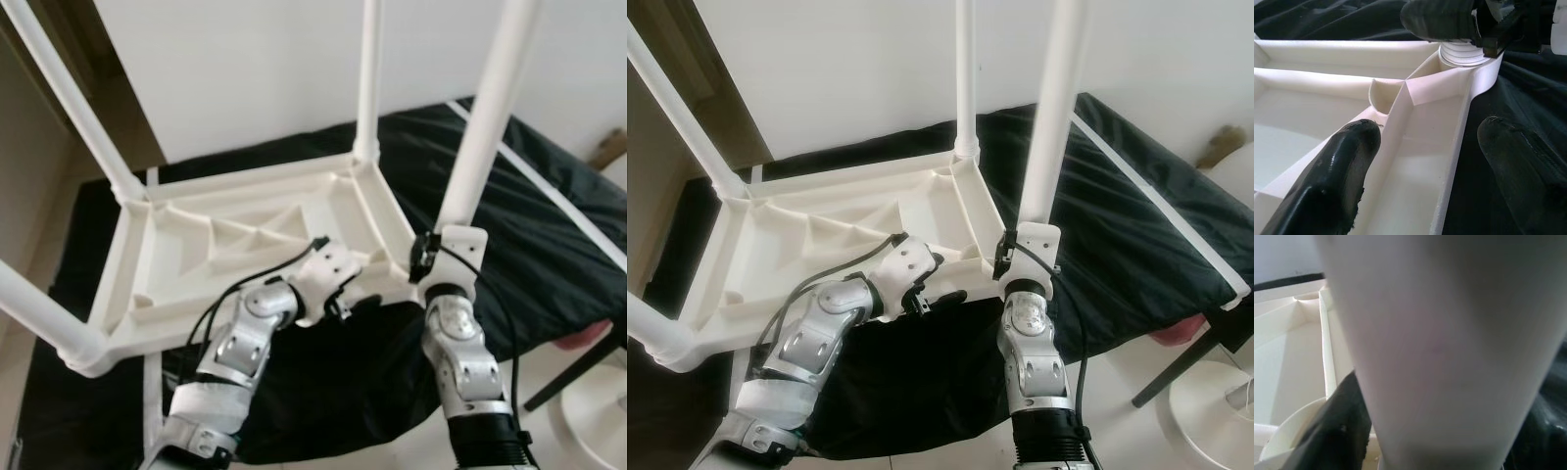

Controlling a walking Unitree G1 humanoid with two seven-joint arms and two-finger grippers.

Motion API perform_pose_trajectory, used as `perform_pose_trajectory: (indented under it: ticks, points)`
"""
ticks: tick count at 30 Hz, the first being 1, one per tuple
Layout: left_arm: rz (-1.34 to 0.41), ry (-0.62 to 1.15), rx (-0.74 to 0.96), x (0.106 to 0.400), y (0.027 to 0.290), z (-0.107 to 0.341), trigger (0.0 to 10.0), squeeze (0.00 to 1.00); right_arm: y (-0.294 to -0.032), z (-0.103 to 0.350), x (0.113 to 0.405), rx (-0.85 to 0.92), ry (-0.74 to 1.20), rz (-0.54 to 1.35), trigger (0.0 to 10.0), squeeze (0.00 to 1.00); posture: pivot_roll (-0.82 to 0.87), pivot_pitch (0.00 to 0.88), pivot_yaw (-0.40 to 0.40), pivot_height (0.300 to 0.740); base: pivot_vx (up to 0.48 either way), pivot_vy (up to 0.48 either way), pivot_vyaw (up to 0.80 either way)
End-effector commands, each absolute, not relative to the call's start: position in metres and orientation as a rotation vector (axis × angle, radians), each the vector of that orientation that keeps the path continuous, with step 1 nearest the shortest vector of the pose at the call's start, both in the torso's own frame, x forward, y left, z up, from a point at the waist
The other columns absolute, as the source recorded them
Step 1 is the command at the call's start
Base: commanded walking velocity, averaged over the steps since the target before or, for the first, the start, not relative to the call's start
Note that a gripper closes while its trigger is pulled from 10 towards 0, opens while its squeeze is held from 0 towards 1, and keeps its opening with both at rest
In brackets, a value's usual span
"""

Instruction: Building children table

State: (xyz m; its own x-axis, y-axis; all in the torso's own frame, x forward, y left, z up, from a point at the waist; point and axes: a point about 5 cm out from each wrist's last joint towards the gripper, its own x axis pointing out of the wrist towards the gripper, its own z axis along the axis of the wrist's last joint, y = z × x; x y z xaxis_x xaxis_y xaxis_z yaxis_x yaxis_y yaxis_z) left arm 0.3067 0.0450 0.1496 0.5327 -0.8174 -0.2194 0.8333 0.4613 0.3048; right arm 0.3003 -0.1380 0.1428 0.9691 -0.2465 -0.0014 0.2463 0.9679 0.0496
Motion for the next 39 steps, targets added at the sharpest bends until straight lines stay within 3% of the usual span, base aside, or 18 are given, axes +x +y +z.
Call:
perform_pose_trajectory:
  ticks: [1, 8, 13, 16, 21, 22, 24, 27, 39]
  points:
    - [-0.69, -0.003, 0.398, 0.32, 0.058, 0.152, 10.0, 0.0, -0.127, 0.131, 0.295, 0.08, 0.054, -0.231, 10.0, 1.0, -0.02, 0.0, 0.091, 0.74, 0.0, 0.0, 0.0]
    - [-0.708, -0.007, 0.405, 0.321, 0.056, 0.152, 10.0, 0.0, -0.137, 0.137, 0.291, 0.059, -0.014, -0.192, 10.0, 1.0, -0.04, 0.0, 0.108, 0.74, 0.0, 0.0, 0.0]
    - [-0.756, -0.011, 0.408, 0.319, 0.052, 0.151, 10.0, 0.0, -0.148, 0.137, 0.289, 0.073, -0.035, -0.091, 10.0, 1.0, -0.04, 0.0, 0.108, 0.74, 0.0, 0.0, 0.0]
    - [-0.861, -0.053, 0.349, 0.313, 0.046, 0.155, 10.0, 0.0, -0.155, 0.134, 0.291, 0.092, -0.027, 0.071, 10.0, 1.0, -0.06, 0.0, 0.123, 0.74, 0.0, 0.0, 0.0]
    - [-0.903, -0.039, 0.335, 0.311, 0.045, 0.154, 10.0, 0.0, -0.162, 0.131, 0.293, 0.093, -0.014, 0.088, 10.0, 1.0, -0.06, 0.0, 0.124, 0.74, 0.0, 0.0, 0.0]
    - [-0.918, -0.041, 0.318, 0.31, 0.044, 0.155, 10.0, 0.0, -0.167, 0.13, 0.293, 0.051, -0.011, 0.152, 10.0, 0.0, -0.06, 0.0, 0.124, 0.74, 0.0, 0.0, 0.0]
    - [-0.976, -0.029, 0.277, 0.305, 0.043, 0.155, 10.0, 0.0, -0.174, 0.131, 0.293, -0.019, 0.0, 0.325, 10.0, 0.0, -0.06, 0.0, 0.138, 0.74, 0.0, 0.0, 0.0]
    - [-1.017, -0.022, 0.25, 0.303, 0.043, 0.155, 10.0, 0.0, -0.175, 0.133, 0.295, -0.052, 0.005, 0.419, 10.0, 0.0, -0.07, 0.0, 0.144, 0.74, 0.0, 0.0, 0.0]
    - [-1.081, -0.036, 0.23, 0.298, 0.041, 0.16, 10.0, 0.0, -0.175, 0.155, 0.318, -0.149, -0.024, 0.583, 10.0, 0.0, -0.05, 0.0, 0.145, 0.74, 0.0, 0.0, 0.0]
